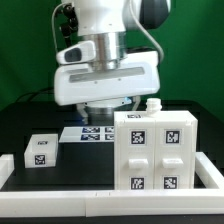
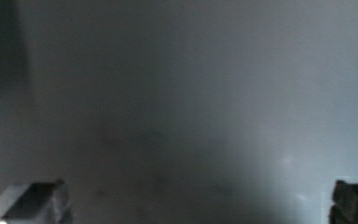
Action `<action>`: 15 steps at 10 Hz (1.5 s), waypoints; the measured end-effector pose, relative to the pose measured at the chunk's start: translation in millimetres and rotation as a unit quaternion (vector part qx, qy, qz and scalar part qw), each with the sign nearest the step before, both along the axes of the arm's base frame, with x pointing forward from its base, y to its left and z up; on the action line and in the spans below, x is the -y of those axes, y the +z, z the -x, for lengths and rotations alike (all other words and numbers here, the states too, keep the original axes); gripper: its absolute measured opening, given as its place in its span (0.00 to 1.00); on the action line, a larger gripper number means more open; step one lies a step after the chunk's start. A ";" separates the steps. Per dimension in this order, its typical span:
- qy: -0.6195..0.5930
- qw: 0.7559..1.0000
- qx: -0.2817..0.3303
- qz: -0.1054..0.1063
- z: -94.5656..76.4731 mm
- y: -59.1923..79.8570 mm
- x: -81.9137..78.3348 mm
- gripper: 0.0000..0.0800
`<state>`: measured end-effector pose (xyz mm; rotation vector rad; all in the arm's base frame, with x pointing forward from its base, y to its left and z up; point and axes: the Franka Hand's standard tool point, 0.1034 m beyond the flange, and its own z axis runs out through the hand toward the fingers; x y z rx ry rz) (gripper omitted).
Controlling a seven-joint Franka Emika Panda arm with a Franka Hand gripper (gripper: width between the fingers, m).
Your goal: Assemble cabinet
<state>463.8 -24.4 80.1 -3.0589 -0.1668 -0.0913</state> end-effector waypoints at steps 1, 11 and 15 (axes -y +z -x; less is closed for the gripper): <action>0.014 1.000 0.005 0.006 3.1 -2.1 21.7 0.94; 0.027 0.999 0.004 0.022 11.0 -12.1 101.0 1.00; 0.035 0.999 -0.004 0.030 28.5 -34.2 123.9 1.00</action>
Offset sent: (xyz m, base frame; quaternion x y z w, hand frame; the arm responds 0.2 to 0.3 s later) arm 0.0066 -0.0783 -0.0051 0.0025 0.0071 -0.0325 0.9994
